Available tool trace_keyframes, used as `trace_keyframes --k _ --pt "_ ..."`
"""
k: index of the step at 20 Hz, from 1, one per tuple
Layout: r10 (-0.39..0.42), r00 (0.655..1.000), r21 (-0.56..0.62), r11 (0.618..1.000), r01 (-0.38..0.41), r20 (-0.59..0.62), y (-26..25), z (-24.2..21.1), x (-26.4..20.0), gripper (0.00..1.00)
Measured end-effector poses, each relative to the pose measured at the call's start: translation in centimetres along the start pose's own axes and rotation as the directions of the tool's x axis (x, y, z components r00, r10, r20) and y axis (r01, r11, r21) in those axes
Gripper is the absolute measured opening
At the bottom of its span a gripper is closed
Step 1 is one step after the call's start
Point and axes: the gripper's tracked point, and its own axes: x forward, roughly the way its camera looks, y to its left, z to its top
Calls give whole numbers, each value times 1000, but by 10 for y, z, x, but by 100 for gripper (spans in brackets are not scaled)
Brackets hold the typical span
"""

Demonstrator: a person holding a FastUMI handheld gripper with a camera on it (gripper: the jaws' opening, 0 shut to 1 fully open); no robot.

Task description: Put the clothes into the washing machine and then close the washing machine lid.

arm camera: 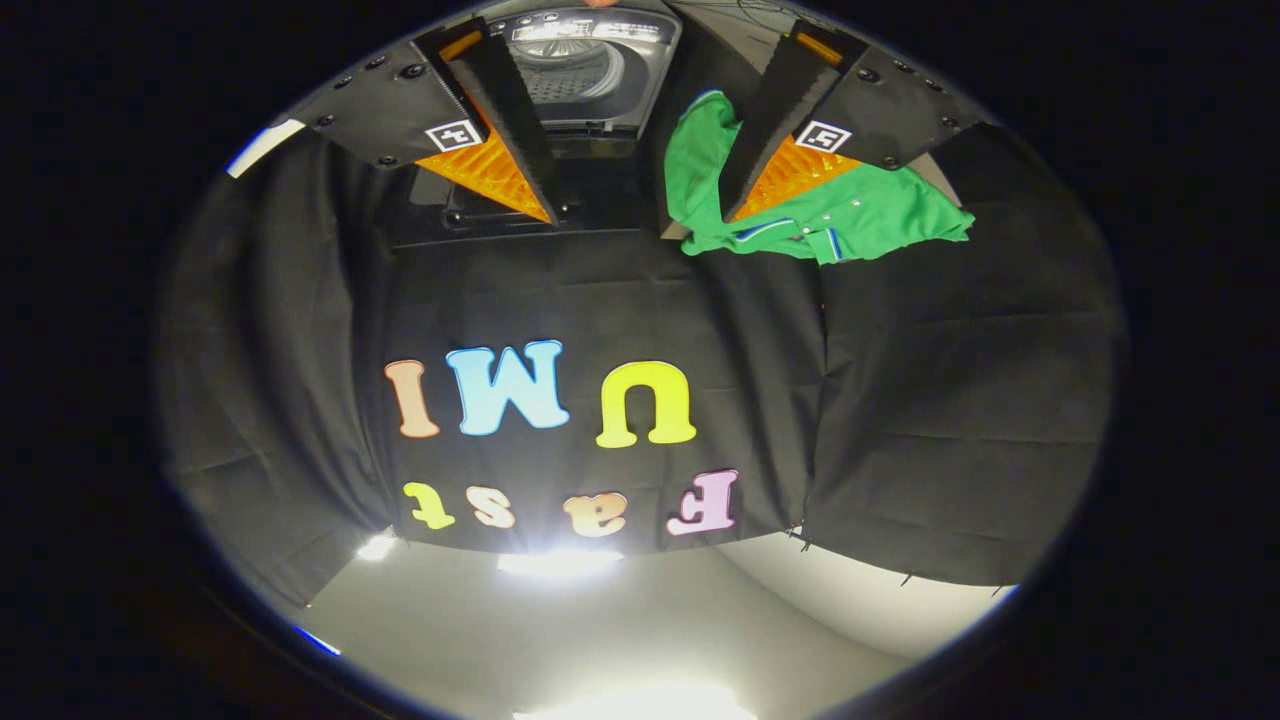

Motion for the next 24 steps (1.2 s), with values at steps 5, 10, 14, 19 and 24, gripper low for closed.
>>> trace_keyframes --k 5,10,14,19,24 --pt "63 998 -12 998 -63 -11 40 11 25 97" --pt "141 987 -4 990 -141 -73 84 11 47 97" --pt "199 971 9 980 -199 -133 116 8 65 98" --pt "234 950 28 972 -233 -209 145 4 88 98" --pt "269 918 48 963 -267 -290 177 -9 114 98"
